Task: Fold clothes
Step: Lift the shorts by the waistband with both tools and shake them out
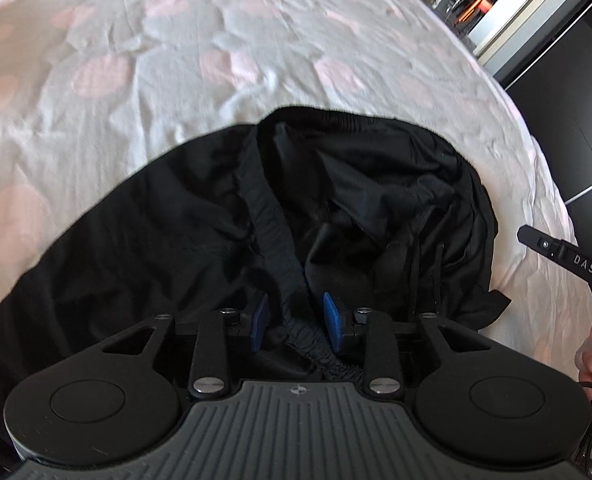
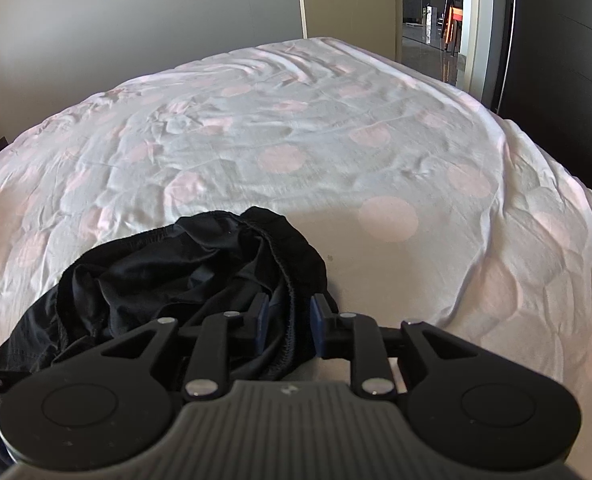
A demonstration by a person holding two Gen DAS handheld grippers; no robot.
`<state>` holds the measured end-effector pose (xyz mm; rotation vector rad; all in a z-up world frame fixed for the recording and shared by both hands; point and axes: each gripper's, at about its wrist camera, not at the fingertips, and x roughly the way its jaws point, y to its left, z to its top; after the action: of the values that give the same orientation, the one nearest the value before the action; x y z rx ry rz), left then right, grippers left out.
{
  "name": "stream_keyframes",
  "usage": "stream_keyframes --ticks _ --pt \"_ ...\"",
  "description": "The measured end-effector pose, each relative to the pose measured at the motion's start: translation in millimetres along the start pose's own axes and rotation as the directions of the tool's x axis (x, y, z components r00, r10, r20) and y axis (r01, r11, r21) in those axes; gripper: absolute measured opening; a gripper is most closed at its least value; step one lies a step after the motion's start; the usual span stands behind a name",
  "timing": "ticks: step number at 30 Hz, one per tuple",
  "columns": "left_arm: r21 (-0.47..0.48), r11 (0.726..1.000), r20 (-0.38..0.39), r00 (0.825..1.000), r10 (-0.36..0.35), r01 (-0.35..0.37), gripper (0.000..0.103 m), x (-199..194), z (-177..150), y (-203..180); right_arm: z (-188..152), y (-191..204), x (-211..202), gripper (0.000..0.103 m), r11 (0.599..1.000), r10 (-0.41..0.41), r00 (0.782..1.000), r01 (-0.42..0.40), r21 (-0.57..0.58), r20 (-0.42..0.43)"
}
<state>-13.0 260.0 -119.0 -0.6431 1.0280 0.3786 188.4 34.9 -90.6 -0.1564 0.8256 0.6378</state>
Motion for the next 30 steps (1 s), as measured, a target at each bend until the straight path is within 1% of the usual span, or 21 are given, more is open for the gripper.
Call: stream_keyframes --ticks 3,9,14,19,21,26,27,28,29,30 --pt "-0.002 1.000 -0.045 0.999 0.027 -0.028 0.029 9 1 -1 2 -3 9 0.028 1.000 -0.001 1.000 0.001 -0.002 -0.011" --pt "-0.040 0.999 -0.097 0.995 0.032 -0.036 0.028 14 3 11 8 -5 28 0.032 1.000 -0.004 1.000 0.003 -0.017 -0.029" --pt "-0.052 0.998 -0.121 0.992 0.028 -0.035 0.016 26 7 13 15 -6 45 0.032 0.999 -0.007 0.999 0.006 -0.037 -0.042" --pt "-0.038 0.999 -0.126 0.992 0.030 -0.035 0.007 35 7 10 27 1 61 0.031 0.995 -0.008 0.999 0.003 -0.101 -0.045" --pt "-0.044 0.999 -0.127 0.992 0.026 -0.032 0.005 35 7 14 31 4 67 0.027 0.993 0.003 0.999 -0.009 -0.117 -0.049" --pt "-0.059 0.998 -0.099 0.995 0.021 -0.027 0.003 23 5 24 28 12 77 0.027 0.991 0.036 0.995 -0.047 -0.124 -0.088" --pt "-0.063 0.998 -0.089 0.996 0.023 -0.029 0.003 19 6 27 27 14 78 0.025 0.991 0.040 0.995 -0.052 -0.126 -0.093" --pt "-0.067 0.997 -0.076 0.997 0.025 -0.030 0.003 16 6 29 25 16 78 0.021 0.990 0.033 0.995 -0.046 -0.132 -0.094" --pt "-0.073 0.997 -0.060 0.998 0.028 -0.032 0.003 10 6 33 23 17 78 0.006 0.990 0.017 0.995 -0.030 -0.136 -0.096" --pt "-0.079 0.996 -0.039 0.999 0.034 -0.037 0.003 2 7 38 23 16 76 0.005 0.991 0.005 0.996 -0.017 -0.133 -0.094"
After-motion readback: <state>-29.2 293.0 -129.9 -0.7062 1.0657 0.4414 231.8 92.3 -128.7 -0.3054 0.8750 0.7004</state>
